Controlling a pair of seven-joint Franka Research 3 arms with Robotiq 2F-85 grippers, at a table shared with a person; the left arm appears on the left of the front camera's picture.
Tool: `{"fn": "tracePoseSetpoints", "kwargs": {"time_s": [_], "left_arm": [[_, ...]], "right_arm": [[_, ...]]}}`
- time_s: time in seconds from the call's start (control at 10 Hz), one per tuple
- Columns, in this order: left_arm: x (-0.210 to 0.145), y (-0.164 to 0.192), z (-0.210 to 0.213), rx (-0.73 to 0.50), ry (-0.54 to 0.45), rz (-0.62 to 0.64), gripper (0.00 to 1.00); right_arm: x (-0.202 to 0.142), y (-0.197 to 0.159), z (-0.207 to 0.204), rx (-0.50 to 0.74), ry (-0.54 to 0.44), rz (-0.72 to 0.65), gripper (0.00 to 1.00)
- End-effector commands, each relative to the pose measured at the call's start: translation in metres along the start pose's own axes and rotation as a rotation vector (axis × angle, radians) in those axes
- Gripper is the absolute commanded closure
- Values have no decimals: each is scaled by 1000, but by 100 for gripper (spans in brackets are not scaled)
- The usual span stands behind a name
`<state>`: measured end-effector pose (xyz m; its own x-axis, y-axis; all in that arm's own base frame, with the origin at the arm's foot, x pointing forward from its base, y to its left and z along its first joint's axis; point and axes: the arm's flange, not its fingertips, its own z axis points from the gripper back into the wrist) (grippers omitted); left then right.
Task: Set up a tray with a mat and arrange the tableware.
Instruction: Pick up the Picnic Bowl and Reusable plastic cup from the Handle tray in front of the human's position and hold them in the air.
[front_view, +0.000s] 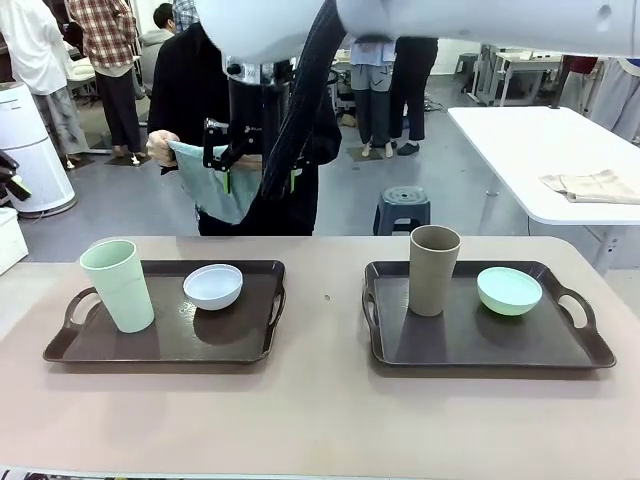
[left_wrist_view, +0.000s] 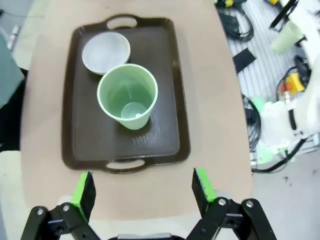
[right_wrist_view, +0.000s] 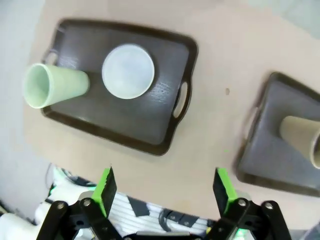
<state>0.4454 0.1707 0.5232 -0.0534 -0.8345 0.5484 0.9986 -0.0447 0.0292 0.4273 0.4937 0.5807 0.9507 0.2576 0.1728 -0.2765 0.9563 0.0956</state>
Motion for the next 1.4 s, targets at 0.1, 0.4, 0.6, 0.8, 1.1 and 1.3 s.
{"fn": "tracePoseSetpoints", "kwargs": {"time_s": [0.1, 0.4, 0.6, 0.8, 1.1, 1.3], "left_arm": [[-47, 24, -25, -105, -139, 187, 0], [-84, 37, -55, -87, -202, 215, 0], [-97, 52, -79, -54, -230, 210, 0], [-90, 56, -104, 29, -218, 156, 0], [-87, 56, -116, -78, -183, 144, 0], [-89, 65, -116, 0, -201, 139, 0]], "right_arm": [[28, 16, -57, -70, -93, -14, 0], [42, 24, -89, -75, -102, 2, 0], [51, 27, -110, -80, -94, 0, 0], [59, 28, -123, -72, -84, -11, 0], [59, 27, -121, 6, -36, 31, 0], [52, 20, -132, -56, -52, 16, 0]]}}
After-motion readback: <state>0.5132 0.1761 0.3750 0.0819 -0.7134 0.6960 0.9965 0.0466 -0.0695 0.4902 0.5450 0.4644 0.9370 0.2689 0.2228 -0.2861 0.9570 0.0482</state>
